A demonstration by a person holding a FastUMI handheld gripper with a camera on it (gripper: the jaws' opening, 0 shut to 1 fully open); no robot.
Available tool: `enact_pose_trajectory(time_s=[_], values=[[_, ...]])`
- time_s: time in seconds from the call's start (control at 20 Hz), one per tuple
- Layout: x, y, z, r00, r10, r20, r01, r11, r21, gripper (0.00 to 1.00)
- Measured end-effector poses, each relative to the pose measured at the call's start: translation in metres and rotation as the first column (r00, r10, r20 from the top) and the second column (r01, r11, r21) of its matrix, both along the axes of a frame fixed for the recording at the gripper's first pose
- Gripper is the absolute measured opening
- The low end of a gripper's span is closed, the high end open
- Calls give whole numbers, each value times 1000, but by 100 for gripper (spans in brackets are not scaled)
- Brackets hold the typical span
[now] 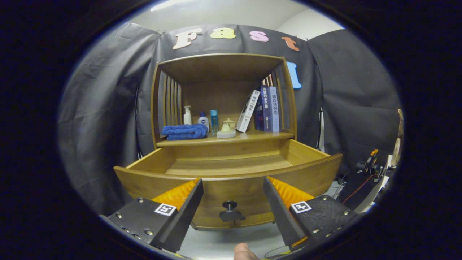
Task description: Pull open the drawer, take out the items inside it, and place them on the countertop above the cabinet.
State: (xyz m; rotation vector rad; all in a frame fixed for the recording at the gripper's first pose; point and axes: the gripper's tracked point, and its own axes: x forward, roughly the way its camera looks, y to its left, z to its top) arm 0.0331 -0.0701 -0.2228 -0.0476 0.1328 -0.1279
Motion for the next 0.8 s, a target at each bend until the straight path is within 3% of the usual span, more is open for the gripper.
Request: enact_pose_trajectory(time_s=[0.25,0.35,0.8], values=[[16,-4,-26,1000,14,-26,-14,1000,-1,100],[21,4,-29,999,49,-6,-49,999,8,99],[28,1,-28,998,62,13,-62,998,-27,98]])
